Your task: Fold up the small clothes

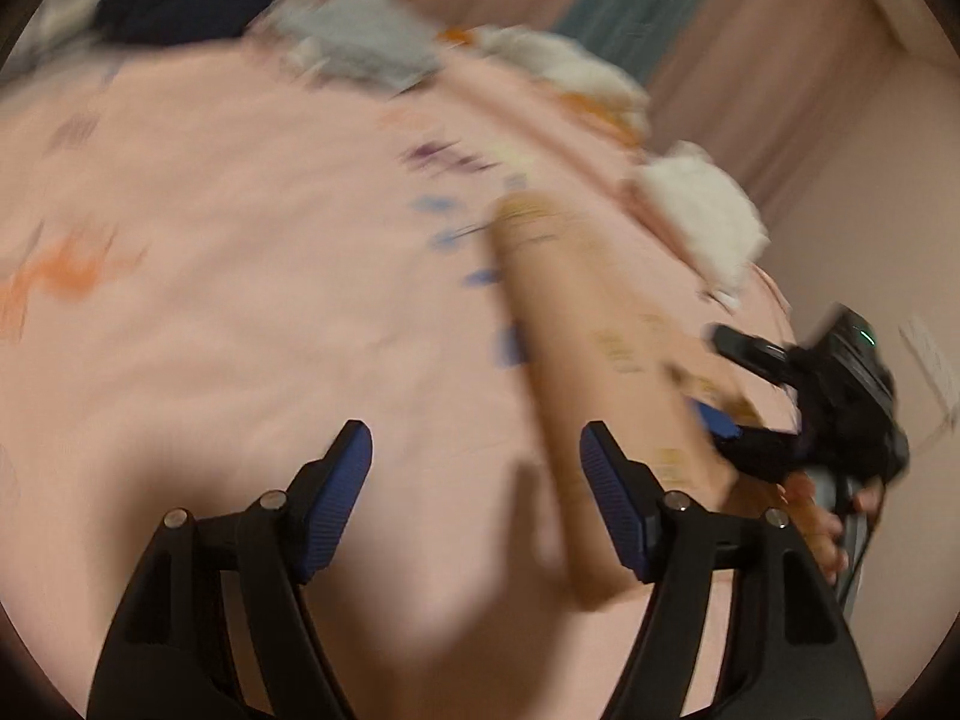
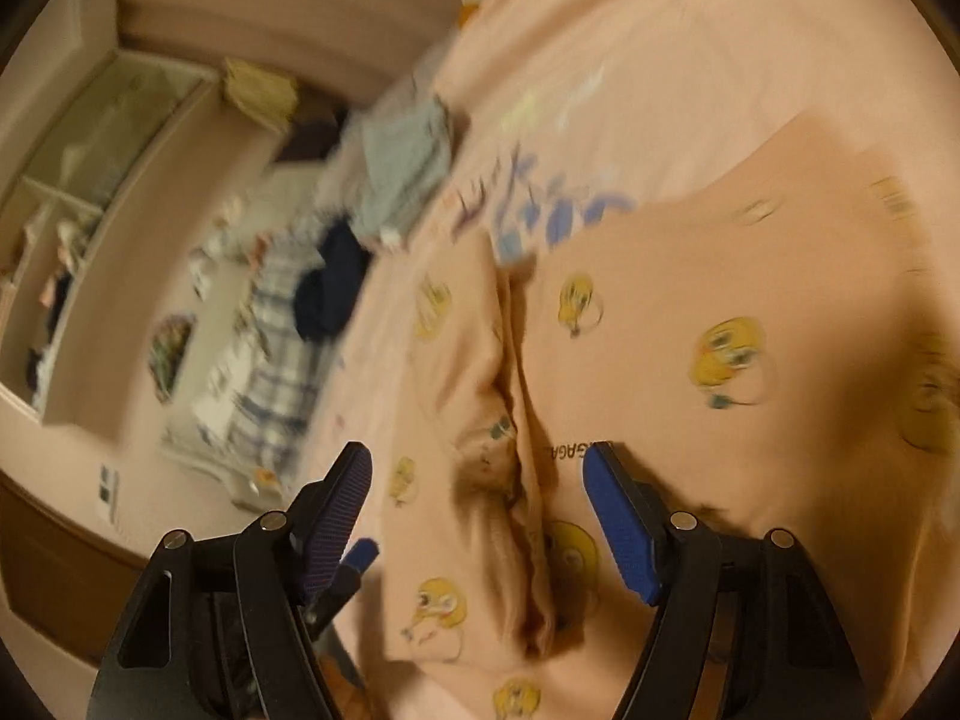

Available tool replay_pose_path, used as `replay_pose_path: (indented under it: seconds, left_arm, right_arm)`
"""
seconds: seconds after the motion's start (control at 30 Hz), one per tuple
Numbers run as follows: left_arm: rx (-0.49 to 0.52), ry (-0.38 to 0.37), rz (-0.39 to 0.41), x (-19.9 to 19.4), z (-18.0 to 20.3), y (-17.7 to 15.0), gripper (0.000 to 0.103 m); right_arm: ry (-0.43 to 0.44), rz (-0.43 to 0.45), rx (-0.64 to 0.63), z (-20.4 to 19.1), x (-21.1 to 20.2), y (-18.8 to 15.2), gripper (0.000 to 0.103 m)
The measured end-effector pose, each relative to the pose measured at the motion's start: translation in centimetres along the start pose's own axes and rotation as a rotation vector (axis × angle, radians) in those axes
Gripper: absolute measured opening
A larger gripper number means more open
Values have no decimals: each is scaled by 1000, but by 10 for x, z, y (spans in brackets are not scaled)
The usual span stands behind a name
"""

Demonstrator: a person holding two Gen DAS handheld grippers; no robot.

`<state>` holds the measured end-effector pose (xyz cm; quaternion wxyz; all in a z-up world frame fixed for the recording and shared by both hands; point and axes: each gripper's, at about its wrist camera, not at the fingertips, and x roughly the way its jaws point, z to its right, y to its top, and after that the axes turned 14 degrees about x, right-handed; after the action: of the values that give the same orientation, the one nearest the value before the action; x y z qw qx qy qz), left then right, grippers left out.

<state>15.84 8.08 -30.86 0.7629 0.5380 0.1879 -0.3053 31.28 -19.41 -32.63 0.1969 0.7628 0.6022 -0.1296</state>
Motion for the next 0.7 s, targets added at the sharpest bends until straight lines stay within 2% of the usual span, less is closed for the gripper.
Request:
replay_pose_path:
  seconds: [0.07, 0.13, 0.17, 0.23, 0.27, 0.3, 0.33, 0.4, 0.5, 0.6, 0.7]
  left_arm:
    - [-59, -59, 21, -3, -10, 2, 70]
    - [-78, -79, 19, -2, -14, 3, 70]
    - [-79, -80, 19, -1, -15, 4, 70]
    - [-68, -67, 23, 1, -13, 4, 70]
    - [-54, -54, 25, -1, -10, 3, 70]
    - [-34, -39, 25, -2, -6, 2, 71]
    - [-2, -16, 21, 1, -3, 2, 72]
    - [47, 19, 17, 5, 2, 2, 74]
    - [100, 55, 8, 6, 5, -3, 74]
    - [91, 44, 10, 7, 0, -3, 75]
    - [68, 22, 14, 6, -5, -3, 75]
  right_arm:
    - [1, 9, -43, -5, 3, -5, 74]
    - [-9, -29, -68, -13, 12, -9, 74]
    - [-45, -37, -89, -16, 16, -12, 73]
    - [-172, -14, -156, -23, 25, -20, 61]
    - [-186, -6, -166, -25, 28, -22, 56]
    - [-178, 3, -165, -25, 28, -23, 39]
    - [-151, -9, -137, -23, 30, -22, 28]
    - [-122, -20, -90, -16, 28, -20, 22]
    - [-91, 20, -83, -16, 19, -22, 19]
    - [-40, 40, -101, -29, 7, -27, 18]
    - [-19, 108, -117, -39, -17, -32, 16]
